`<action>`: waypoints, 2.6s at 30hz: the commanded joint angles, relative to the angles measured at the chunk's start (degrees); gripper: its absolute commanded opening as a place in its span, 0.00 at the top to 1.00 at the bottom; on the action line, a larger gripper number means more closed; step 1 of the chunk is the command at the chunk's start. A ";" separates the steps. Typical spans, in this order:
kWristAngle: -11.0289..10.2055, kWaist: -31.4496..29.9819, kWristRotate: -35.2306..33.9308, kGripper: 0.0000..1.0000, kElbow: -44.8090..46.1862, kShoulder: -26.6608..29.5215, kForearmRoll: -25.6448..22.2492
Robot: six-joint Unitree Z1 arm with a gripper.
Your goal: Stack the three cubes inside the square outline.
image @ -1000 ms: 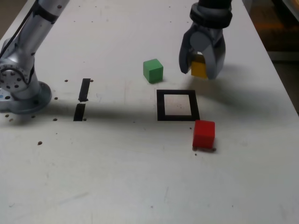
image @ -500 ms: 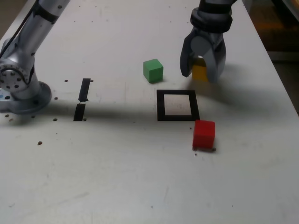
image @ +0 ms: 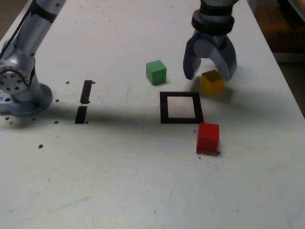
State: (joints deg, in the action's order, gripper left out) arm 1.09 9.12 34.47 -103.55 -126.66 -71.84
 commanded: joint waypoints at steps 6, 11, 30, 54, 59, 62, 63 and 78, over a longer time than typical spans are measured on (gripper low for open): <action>-0.88 -0.32 -3.12 0.00 3.19 4.55 0.44; -0.98 -3.28 -8.26 0.00 6.06 10.22 0.09; -0.11 -24.79 -30.39 0.00 7.03 14.41 -1.13; 0.31 -25.27 -34.04 0.03 2.97 0.96 -0.22; 0.37 -24.78 -34.02 0.06 2.78 -0.15 0.45; 0.56 -24.77 -34.02 0.07 2.56 -0.87 1.10; 0.63 -24.77 -34.02 0.08 2.46 -1.11 1.24; 1.71 -24.79 -33.77 0.64 2.25 -2.52 3.92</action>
State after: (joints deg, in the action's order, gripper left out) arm 2.73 -15.74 0.52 -101.35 -129.27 -68.12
